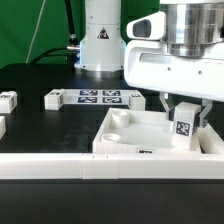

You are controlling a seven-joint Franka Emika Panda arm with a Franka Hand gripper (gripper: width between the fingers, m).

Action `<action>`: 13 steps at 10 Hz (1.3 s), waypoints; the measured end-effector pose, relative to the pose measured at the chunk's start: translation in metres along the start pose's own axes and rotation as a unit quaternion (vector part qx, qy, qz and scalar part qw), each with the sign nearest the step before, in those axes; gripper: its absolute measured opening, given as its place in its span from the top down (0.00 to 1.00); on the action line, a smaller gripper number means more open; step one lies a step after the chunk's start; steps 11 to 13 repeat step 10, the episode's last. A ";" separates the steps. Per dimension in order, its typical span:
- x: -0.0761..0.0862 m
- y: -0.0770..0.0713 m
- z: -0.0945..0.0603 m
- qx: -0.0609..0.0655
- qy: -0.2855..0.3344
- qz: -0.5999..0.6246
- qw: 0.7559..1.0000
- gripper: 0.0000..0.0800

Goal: Assemble one leg

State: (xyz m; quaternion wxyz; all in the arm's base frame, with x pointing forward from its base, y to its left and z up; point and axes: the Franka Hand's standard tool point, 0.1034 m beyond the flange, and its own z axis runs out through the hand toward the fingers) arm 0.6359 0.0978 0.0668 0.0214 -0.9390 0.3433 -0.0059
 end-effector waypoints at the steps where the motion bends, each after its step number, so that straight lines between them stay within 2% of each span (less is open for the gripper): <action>1: 0.001 0.001 0.000 -0.001 0.000 -0.001 1.000 0.62; 2: 0.001 0.001 0.000 0.000 0.000 -0.001 1.000 0.62; 3: 0.001 0.001 0.000 0.000 0.000 -0.001 1.000 0.34; 4: 0.001 0.001 0.000 0.000 0.000 -0.001 1.000 0.34; 5: 0.001 0.001 0.000 0.000 0.000 -0.001 1.000 0.22; 13: 0.001 0.001 0.000 0.000 0.000 -0.001 1.000 0.19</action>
Offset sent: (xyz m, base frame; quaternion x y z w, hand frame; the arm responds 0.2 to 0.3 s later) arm 0.0000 0.0000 0.0000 0.0000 0.0000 0.0000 1.0000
